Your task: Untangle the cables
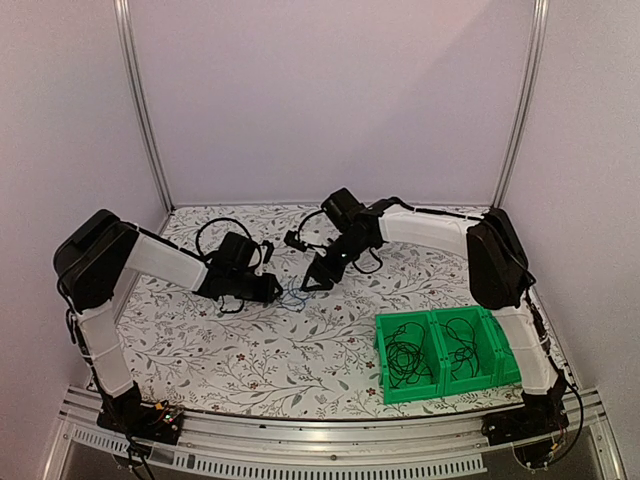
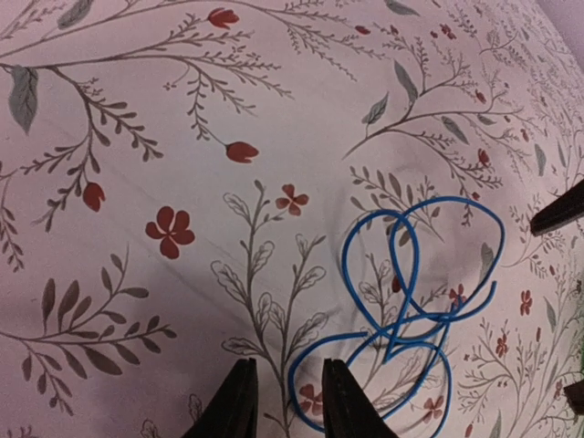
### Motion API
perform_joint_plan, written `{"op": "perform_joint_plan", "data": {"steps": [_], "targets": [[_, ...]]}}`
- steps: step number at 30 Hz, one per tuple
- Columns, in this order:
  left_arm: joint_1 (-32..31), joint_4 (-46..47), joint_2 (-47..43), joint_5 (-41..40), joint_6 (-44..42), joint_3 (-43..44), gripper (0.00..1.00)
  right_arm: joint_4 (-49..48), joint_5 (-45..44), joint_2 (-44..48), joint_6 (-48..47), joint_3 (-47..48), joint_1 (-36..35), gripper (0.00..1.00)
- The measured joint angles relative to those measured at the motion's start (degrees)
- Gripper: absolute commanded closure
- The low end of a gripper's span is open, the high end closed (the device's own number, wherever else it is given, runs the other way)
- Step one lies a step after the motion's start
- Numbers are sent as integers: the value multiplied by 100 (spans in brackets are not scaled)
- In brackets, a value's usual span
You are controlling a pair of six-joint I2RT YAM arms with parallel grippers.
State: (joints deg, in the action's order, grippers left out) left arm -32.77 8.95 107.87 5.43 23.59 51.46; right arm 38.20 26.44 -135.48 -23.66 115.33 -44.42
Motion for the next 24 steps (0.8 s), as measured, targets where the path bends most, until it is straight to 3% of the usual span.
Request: {"op": "perform_joint_plan", "data": {"steps": [8,18,24], "targets": [[0,68,50,17,-46,26,78,-39,-31,-273,122,164,-59,44],[0,68,50,35,-90,26,78,-260,-20,-369,197,173,-59,75],[2,66,50,39,-90,28,78,-374,0,-522,221,282,-59,76]]}}
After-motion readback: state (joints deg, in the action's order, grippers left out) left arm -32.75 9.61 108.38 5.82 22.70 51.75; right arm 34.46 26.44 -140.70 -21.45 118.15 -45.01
